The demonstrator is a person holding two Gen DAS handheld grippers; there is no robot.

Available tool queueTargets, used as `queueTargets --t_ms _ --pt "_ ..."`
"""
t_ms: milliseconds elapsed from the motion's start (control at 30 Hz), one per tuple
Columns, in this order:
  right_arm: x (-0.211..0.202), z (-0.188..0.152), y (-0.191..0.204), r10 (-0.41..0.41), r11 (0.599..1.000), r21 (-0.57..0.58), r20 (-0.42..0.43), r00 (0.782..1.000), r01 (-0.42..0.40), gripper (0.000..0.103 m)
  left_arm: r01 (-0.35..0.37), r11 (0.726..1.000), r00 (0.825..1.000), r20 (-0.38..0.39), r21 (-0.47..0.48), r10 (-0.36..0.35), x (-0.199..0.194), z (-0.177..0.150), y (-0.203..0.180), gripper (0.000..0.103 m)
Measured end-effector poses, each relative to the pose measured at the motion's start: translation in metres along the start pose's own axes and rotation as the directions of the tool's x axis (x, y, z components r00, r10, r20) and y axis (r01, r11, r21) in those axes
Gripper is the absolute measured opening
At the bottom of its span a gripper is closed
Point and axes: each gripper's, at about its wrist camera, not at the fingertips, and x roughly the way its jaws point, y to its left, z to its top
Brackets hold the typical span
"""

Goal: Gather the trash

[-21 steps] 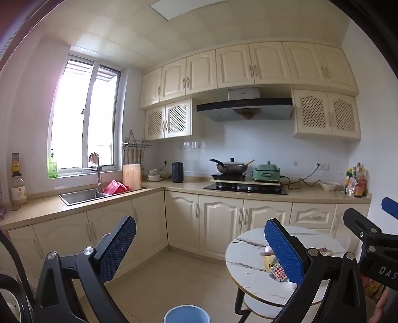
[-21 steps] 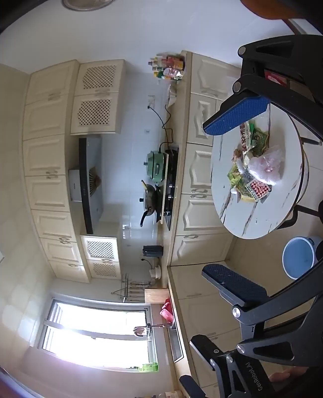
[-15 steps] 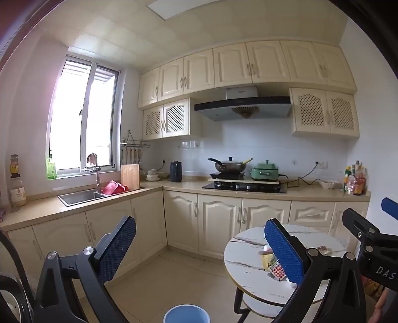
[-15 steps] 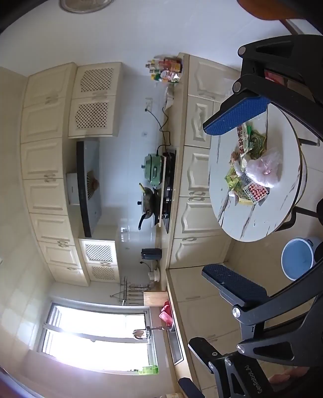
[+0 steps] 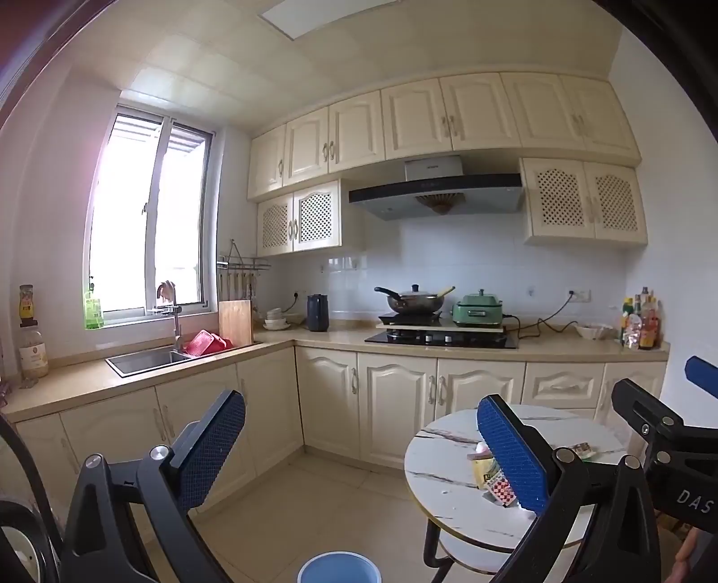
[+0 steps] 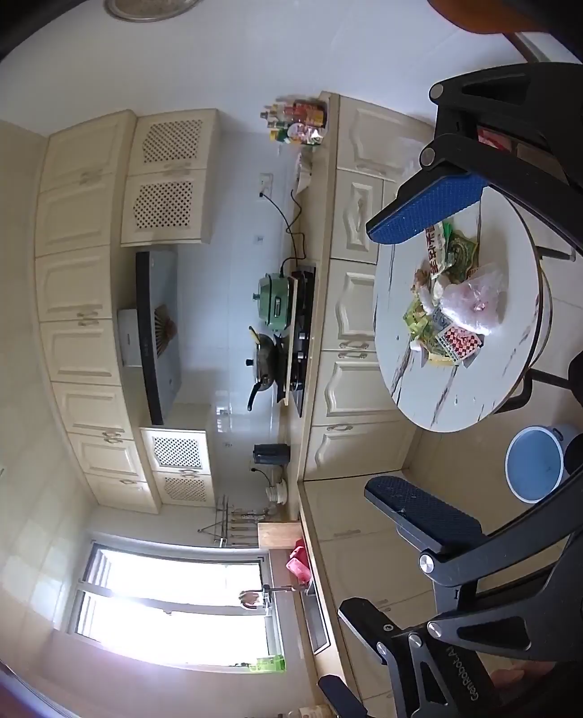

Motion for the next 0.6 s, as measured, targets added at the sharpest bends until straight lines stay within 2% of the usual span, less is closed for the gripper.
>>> queueTargets --t_ms 600 --pt "-0.0037 -0.0011 0.0029 0.040 0.999 0.001 -0.001 0.999 -0.040 0.103 -0.015 1.000 1.000 0.003 -0.003 0.015 0.0033 -0.0012 -0.0069 0.102"
